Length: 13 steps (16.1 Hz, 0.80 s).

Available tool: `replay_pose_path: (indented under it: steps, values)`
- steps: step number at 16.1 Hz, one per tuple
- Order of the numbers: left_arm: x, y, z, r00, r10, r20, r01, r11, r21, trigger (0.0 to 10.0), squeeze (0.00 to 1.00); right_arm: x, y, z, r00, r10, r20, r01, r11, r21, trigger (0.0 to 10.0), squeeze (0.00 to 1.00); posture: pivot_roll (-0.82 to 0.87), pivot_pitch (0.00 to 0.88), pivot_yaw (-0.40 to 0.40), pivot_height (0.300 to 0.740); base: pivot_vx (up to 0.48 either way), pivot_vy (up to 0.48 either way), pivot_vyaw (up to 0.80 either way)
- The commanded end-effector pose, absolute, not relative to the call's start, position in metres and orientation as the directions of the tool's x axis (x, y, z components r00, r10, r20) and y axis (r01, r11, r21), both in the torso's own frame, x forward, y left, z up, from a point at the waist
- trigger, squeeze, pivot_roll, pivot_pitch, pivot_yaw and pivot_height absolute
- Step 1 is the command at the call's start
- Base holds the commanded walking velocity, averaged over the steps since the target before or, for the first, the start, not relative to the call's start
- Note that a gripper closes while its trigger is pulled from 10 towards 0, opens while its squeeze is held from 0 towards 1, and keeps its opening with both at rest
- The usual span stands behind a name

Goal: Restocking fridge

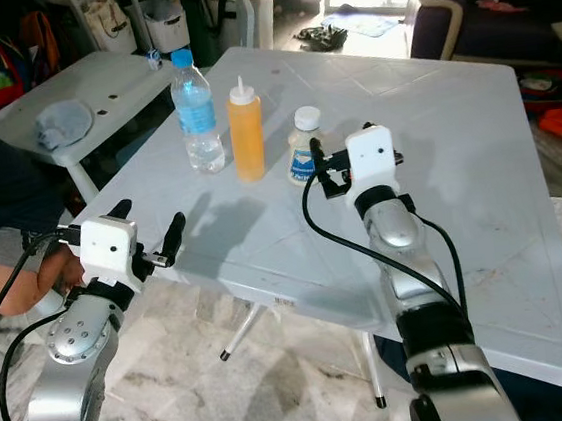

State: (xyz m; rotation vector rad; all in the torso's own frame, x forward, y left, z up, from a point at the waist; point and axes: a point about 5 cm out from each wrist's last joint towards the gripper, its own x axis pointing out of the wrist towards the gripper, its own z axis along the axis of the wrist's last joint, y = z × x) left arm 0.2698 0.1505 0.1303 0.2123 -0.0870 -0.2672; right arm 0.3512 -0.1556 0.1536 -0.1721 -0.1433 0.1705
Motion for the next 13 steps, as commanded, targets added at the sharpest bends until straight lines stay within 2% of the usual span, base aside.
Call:
replay_pose_path:
  steps: [1,4,13]
  values:
    - [0.267,0.151,0.134,0.959,-0.278,0.057,0.259,0.938,0.233,10.0,0.0,0.358,-0.152,0.16,0.967,0.205,0.149,-0.174,0.965,-0.196,10.0,0.0,0.11,0.076,0.013,0.74,0.0,0.0,0.0]
    - [0.263,0.154,0.135,0.96,-0.275,0.044,0.257,0.936,0.241,10.0,0.0,0.369,-0.157,0.169,0.97,0.171,0.174,-0.13,0.966,-0.224,10.0,0.0,0.13,0.093,0.017,0.74,0.0,0.0,0.0]
    - [0.256,0.157,0.137,0.956,-0.292,0.009,0.281,0.925,0.256,10.0,0.0,0.385,-0.147,0.18,0.956,0.236,0.176,-0.188,0.949,-0.255,10.0,0.0,0.16,0.125,0.043,0.74,0.0,0.0,0.0]
